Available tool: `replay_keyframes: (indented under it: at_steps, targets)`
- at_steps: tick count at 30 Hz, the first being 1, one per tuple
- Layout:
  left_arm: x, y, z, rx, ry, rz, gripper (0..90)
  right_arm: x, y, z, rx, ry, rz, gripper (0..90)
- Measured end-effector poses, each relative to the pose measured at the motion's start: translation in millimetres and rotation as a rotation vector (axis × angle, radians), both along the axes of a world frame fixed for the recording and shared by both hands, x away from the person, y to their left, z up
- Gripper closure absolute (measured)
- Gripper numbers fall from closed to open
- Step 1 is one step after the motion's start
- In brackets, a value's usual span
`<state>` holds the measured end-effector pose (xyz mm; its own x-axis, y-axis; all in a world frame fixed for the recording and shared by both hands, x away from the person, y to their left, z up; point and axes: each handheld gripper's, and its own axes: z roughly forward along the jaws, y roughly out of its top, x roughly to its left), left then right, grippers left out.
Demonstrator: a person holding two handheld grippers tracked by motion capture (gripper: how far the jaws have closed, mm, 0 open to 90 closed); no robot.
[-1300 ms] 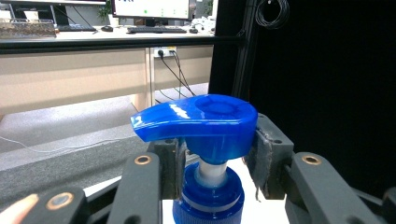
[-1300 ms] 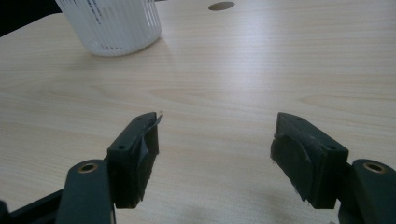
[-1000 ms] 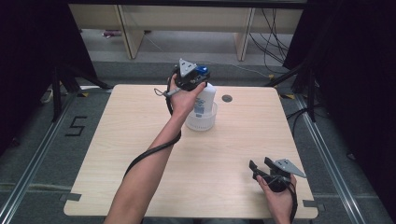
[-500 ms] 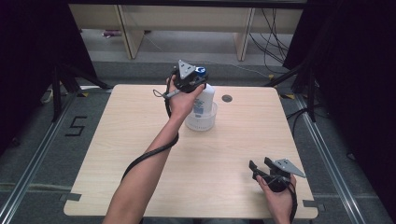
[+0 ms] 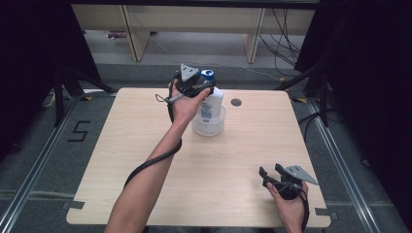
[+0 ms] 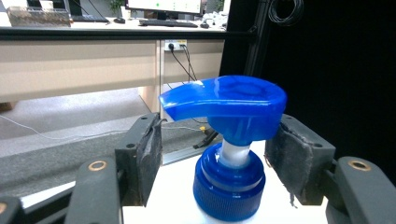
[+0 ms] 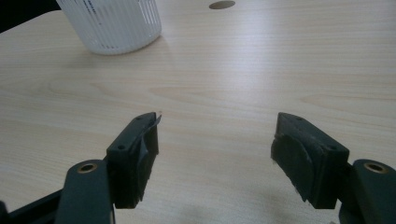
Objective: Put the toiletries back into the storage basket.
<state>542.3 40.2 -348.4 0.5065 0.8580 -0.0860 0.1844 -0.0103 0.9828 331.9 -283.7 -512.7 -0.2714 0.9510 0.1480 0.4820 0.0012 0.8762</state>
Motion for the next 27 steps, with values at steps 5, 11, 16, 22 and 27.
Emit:
replay_keyframes:
  at_steps: [5, 11, 16, 22, 27]
  targets:
    - [-5.4, 3.5, 2.0, 0.014, -0.022, -0.003, 36.0, 0.8, 1.3, -1.5, 0.025, -0.017, 0.003, 31.7]
    - [-16.4, 11.9, 5.2, -0.002, -0.027, -0.005, 36.2, 1.1, 0.9, -2.0, 0.019, -0.024, 0.003, 31.6]
    - [-24.5, 18.0, 9.3, -0.004, -0.025, -0.014, 36.2, 0.8, 1.2, -1.4, 0.021, -0.016, 0.004, 31.6]
    - [-35.1, 21.7, 9.0, -0.004, -0.027, -0.030, 36.2, -0.6, 4.8, -1.0, 0.063, 0.004, -0.010, 31.6]
    - [-42.2, 23.6, 7.7, -0.008, -0.018, -0.044, 36.2, 0.8, 1.5, -1.6, 0.024, -0.019, 0.003, 31.6]
